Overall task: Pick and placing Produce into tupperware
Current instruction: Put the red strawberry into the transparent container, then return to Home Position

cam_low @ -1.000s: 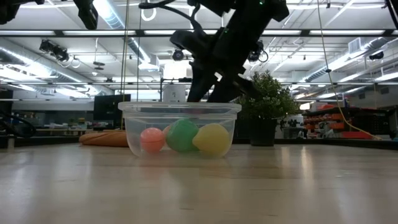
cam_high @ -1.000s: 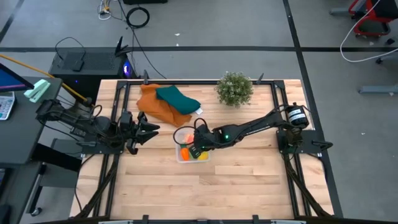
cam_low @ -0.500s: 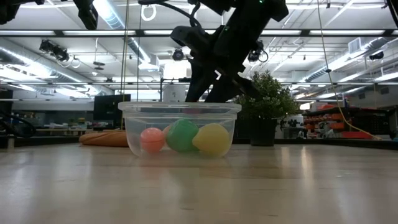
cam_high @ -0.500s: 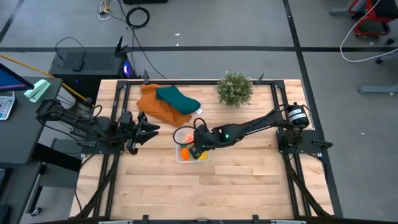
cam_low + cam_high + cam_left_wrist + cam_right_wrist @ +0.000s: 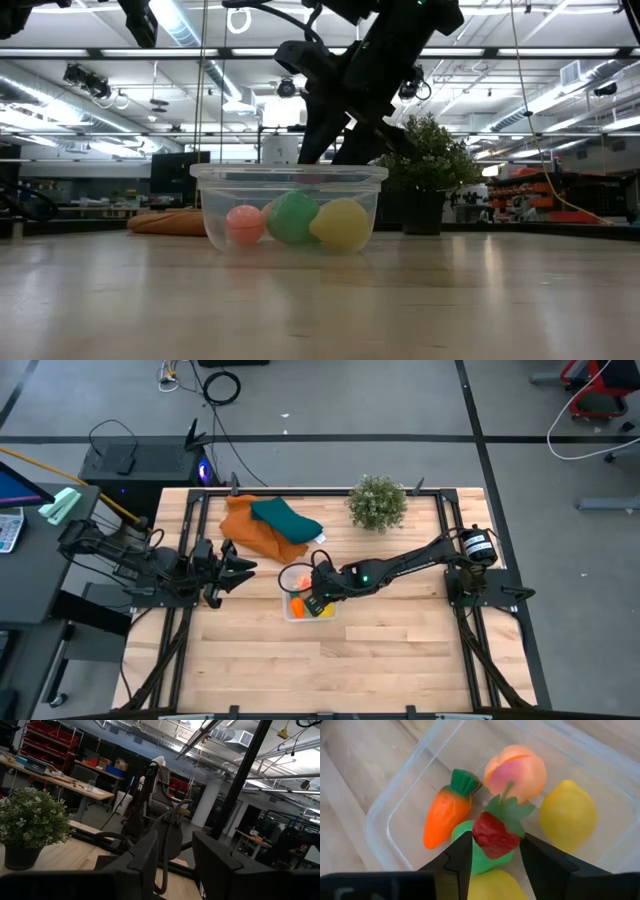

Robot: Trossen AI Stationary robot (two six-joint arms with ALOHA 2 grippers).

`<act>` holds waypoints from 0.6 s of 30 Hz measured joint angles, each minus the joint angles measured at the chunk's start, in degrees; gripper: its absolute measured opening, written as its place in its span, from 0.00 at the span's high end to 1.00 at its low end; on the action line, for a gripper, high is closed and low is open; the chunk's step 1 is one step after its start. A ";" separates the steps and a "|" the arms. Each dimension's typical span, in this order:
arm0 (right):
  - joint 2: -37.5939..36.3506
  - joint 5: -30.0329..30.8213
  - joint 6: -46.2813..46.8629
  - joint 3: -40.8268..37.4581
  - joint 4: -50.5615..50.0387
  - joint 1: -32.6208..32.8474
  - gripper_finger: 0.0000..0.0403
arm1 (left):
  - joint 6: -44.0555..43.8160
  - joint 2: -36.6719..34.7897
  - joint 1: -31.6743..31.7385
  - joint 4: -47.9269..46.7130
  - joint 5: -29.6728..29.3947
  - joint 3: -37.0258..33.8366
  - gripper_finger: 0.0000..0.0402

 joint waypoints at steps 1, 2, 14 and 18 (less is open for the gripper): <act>0.00 -0.30 0.00 0.00 -0.02 0.00 0.67 | 0.00 0.00 0.00 0.00 0.00 0.00 0.67; 0.00 -0.30 0.00 0.00 -0.05 0.00 0.66 | 0.00 0.00 -0.02 -0.02 0.00 0.00 0.67; -0.02 -0.30 0.10 0.00 -0.61 0.00 0.64 | 0.00 0.00 -0.02 0.02 0.00 0.02 0.68; -1.50 -0.39 0.08 -0.07 -1.48 0.00 0.64 | 0.00 -0.01 -0.02 0.02 0.00 0.06 0.66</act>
